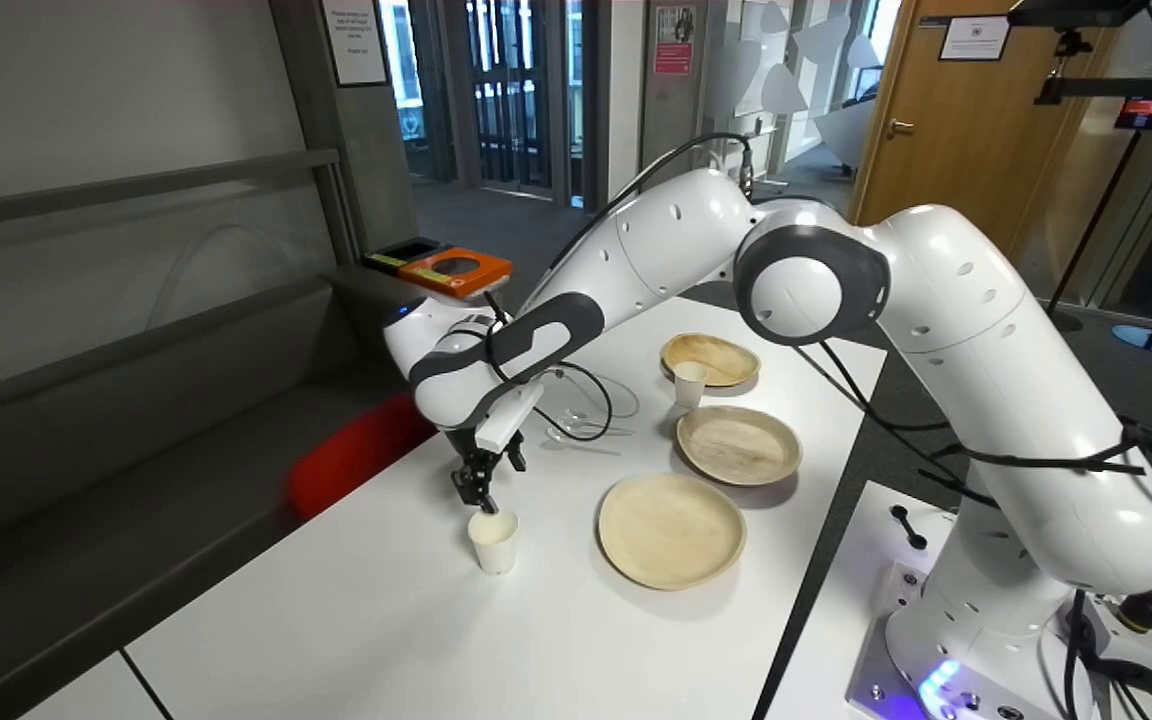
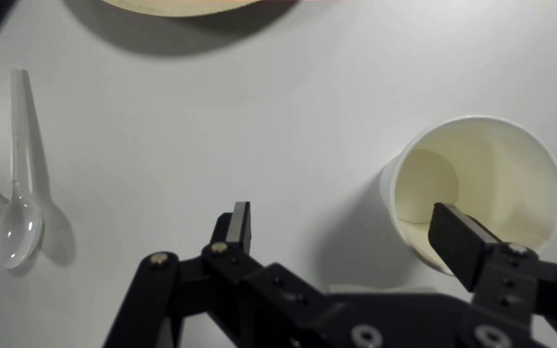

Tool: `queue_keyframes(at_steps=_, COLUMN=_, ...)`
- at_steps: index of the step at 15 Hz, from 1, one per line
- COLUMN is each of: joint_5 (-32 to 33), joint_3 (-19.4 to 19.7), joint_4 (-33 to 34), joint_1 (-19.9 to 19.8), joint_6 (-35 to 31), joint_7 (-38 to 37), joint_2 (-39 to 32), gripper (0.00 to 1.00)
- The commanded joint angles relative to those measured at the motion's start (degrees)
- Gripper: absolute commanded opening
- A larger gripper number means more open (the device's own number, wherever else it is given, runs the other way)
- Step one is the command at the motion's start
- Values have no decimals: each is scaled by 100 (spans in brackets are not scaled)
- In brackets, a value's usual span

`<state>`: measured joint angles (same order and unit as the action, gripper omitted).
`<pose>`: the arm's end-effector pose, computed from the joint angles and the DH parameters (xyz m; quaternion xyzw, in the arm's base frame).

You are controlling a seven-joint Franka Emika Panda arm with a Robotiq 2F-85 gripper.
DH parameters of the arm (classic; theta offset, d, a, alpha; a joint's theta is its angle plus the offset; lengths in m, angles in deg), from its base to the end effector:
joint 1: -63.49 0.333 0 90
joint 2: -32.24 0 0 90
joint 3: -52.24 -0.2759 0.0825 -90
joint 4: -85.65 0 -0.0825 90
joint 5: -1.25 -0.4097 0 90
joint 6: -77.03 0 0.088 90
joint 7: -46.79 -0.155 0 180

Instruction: Pick up the white paper cup and move it close to the brown paper plate

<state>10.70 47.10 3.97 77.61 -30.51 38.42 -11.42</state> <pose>0.6399 0.1980 0.1333 0.9798 0.1227 -0.1382 0.0766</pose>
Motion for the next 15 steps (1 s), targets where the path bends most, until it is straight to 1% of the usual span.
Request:
queue_keyframes(at_steps=1, joint_5=34, joint_3=76, joint_4=270, joint_1=46, joint_6=288, joint_7=151, joint_2=-117, gripper=100)
queue_keyframes(at_steps=5, joint_5=28, joint_3=63, joint_4=306, joint_1=68, joint_6=319, joint_7=168, joint_2=-219, gripper=100)
queue_keyframes(at_steps=6, joint_5=34, joint_3=64, joint_4=305, joint_1=76, joint_6=323, joint_7=172, joint_2=-230, gripper=94)
queue_keyframes(at_steps=7, joint_5=32, joint_3=61, joint_4=311, joint_1=78, joint_6=328, joint_7=186, joint_2=-244, gripper=74)
queue_keyframes(at_steps=9, joint_5=32, joint_3=62, joint_4=319, joint_1=79, joint_6=327, joint_7=203, joint_2=-266, gripper=69)
queue_keyframes(at_steps=10, joint_5=28, joint_3=64, joint_4=322, joint_1=77, joint_6=329, joint_7=204, joint_2=-277, gripper=64)
queue_keyframes(at_steps=14, joint_5=11, joint_3=63, joint_4=315, joint_1=64, joint_6=337, joint_7=205, joint_2=-276, gripper=35)
queue_keyframes(at_steps=15, joint_5=6, joint_3=62, joint_4=309, joint_1=61, joint_6=339, joint_7=204, joint_2=-269, gripper=26)
